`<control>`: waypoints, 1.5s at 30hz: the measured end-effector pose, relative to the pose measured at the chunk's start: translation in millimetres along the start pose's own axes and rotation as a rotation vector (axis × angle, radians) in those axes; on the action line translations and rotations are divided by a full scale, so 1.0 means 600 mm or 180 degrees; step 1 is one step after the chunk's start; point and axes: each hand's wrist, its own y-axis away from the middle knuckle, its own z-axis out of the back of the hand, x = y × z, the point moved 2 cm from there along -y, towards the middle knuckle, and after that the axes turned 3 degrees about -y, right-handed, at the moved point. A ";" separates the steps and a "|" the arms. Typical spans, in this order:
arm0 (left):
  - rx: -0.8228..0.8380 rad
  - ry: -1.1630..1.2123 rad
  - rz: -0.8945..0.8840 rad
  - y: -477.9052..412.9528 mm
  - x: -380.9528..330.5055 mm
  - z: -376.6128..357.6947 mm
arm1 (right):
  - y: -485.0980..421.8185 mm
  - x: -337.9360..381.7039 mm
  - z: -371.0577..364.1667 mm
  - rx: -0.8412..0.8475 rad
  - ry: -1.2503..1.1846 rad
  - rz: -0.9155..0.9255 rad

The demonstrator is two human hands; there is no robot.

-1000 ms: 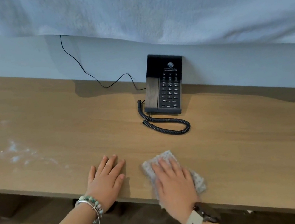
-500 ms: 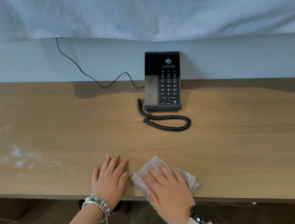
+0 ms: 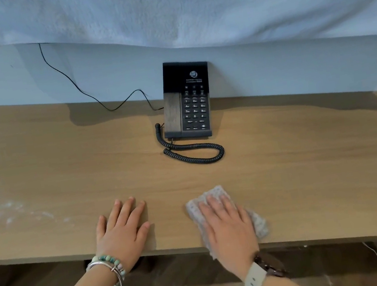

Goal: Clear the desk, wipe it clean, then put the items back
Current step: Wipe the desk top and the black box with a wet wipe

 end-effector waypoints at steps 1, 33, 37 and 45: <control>-0.0032 0.0019 0.0013 0.001 -0.001 0.001 | 0.006 0.015 -0.005 0.0155 -0.0035 0.0235; 0.0096 0.0147 0.0266 0.003 -0.026 0.015 | 0.024 -0.038 0.021 0.0618 -0.0119 0.0307; 0.0128 0.0152 0.0394 0.004 -0.025 0.010 | -0.025 -0.180 0.059 0.0339 0.0078 -0.0246; -0.0018 0.0147 0.0427 0.003 -0.033 0.002 | -0.026 -0.135 0.056 0.0075 0.0070 -0.0402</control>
